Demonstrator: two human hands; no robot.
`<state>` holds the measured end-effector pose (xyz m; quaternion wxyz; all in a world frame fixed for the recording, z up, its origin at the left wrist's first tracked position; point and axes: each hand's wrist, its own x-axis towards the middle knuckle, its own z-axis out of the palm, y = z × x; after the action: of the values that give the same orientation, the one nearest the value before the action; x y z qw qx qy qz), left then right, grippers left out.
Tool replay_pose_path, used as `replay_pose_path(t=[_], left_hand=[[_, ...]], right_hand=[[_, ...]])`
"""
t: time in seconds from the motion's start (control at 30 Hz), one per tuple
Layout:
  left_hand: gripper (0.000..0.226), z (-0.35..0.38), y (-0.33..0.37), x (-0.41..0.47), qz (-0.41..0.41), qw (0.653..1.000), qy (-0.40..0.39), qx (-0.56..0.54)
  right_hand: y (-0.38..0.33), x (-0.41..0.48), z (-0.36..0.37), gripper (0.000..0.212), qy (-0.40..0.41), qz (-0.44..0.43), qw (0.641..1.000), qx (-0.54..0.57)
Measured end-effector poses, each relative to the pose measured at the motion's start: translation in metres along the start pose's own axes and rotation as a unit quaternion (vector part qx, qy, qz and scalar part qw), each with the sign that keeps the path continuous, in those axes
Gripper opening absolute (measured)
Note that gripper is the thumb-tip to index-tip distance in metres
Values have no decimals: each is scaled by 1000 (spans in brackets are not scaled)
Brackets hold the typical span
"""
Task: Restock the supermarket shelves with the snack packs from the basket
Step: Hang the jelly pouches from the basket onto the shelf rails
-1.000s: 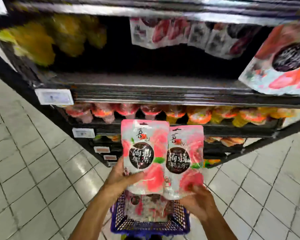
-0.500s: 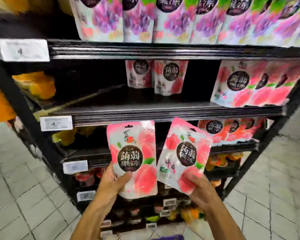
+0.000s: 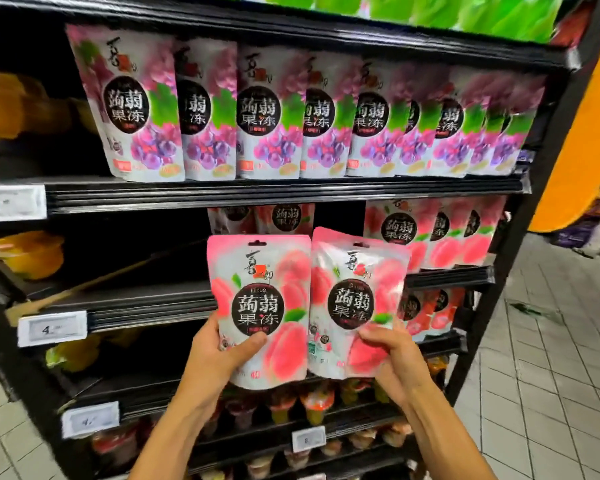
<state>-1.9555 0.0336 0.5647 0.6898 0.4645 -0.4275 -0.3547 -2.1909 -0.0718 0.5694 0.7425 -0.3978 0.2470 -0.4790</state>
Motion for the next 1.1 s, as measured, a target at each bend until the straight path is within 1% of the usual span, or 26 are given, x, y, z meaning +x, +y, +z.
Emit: replay_pose_path(t=[0.03,0.07,0.1,0.17,0.23,0.27,0.3,0.4,0.5,0.57,0.63,0.7,0.73,0.77,0.8,0.83,0.9,0.93,1.03,1.1], left_hand=[[54,8,2,4,3,1000,-9,5],[55,16,4,7,5,1000,-21,12],[58,23,6,10,9,999,-34,21],[61,38,8,12,17,998,-51,35],[60,48,9,13,25,997,-60,44],[59,50,10,12,31,996,-62,48],[58,51,10,11,37,996,-62,51],[60,52,10,10,40,997,-53,42],[63,53,9,10,27,999,-37,18],[63,55,8,8,19,999,-38,2],[61,57,7,6,5,999,-45,-21],[59,62,4,4,-12,998,-55,-35],[58,63,2,3,-24,997,-57,-45],[57,65,2,2,-35,996,-57,-58],[57,66,1,1,-42,995,-52,-68],[57,67,1,1,-43,995,-46,-73],[57,68,-1,-1,-39,996,-27,-78],[57,68,-2,-1,-36,996,-16,-83],[53,69,-6,-4,-34,996,-2,-81],[54,70,-9,-6,-33,996,5,-81]], right_hand=[[-5,1,2,39,6,-6,1000,-4],[-8,3,4,40,10,-19,999,-31],[-11,5,6,48,15,-43,996,-80],[-14,10,7,65,26,-101,977,-184],[-16,15,4,70,42,-129,966,-222],[-18,16,1,69,45,-132,964,-225],[-21,16,-3,65,35,-130,967,-214],[-29,15,-16,48,-27,-88,987,-129],[-34,17,-28,47,-29,-66,990,-120],[-34,16,-31,41,-48,-42,995,-71],[-36,13,-30,38,-74,-24,996,-53],[-36,14,-30,35,-79,-10,997,-17],[-35,14,-29,36,-77,0,997,6],[-34,14,-27,39,-80,-1,997,4],[-34,14,-27,39,-83,-16,996,-36],[-34,14,-24,38,-83,-44,990,-105],[-37,10,-22,42,-63,-106,959,-257],[-38,9,-21,44,-53,-124,943,-304],[-41,4,-23,43,-66,-131,929,-339],[-47,3,-23,47,-83,-124,917,-370]])
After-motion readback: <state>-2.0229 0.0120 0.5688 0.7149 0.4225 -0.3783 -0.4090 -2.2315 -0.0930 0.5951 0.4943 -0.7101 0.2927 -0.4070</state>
